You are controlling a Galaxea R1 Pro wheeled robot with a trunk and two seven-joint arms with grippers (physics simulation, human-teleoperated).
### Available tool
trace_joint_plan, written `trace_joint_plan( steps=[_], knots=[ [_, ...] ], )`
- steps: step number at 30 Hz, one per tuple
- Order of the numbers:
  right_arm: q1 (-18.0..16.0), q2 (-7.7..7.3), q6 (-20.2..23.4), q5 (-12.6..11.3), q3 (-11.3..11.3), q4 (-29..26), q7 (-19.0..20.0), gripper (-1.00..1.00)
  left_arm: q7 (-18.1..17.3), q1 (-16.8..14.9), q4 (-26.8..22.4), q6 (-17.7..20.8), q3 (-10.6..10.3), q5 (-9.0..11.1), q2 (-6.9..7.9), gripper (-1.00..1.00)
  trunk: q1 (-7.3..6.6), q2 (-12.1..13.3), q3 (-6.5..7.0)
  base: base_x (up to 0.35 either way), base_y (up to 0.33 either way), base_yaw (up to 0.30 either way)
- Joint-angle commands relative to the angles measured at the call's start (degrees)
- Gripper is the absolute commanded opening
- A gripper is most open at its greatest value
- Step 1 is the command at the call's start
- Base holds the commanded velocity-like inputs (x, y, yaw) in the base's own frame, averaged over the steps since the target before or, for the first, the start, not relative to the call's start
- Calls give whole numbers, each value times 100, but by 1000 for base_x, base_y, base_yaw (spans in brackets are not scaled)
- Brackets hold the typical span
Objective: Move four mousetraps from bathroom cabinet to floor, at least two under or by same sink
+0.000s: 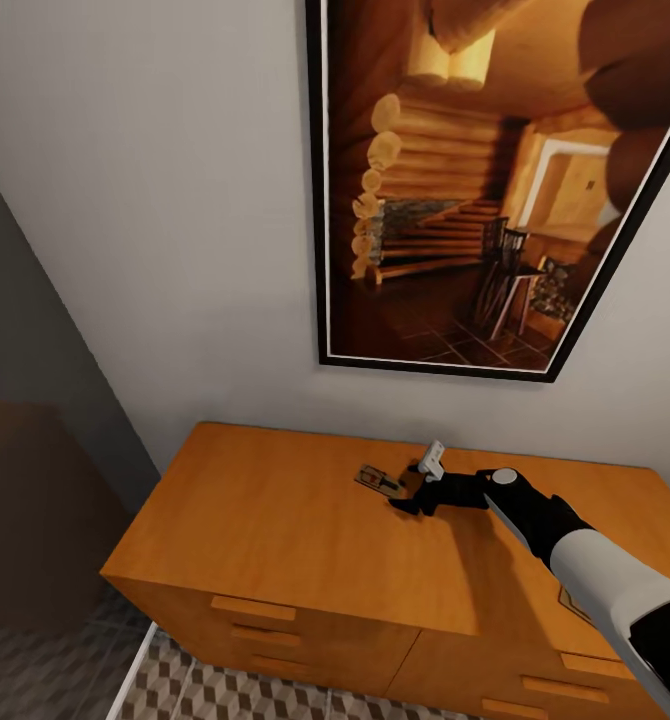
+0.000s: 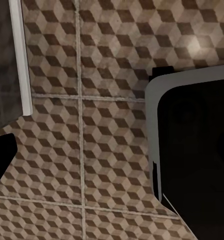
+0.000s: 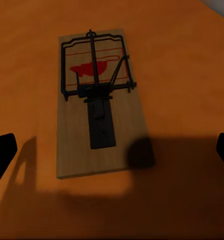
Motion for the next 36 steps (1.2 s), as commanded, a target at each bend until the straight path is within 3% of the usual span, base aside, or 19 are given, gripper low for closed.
trace_joint_plan(
  steps=[1, 36],
  knots=[
    [-9, -7, -22, -58, 48, 31, -5, 100, -5, -7, 19, -32, -47, 38, -3, 100, 3, -11, -11, 0, 0, 0],
    [-9, -3, -21, -57, 48, 137, -6, 100, -5, -7, 19, -36, -46, 38, -4, 100, 3, -11, -11, 16, 10, 0]
  ],
)
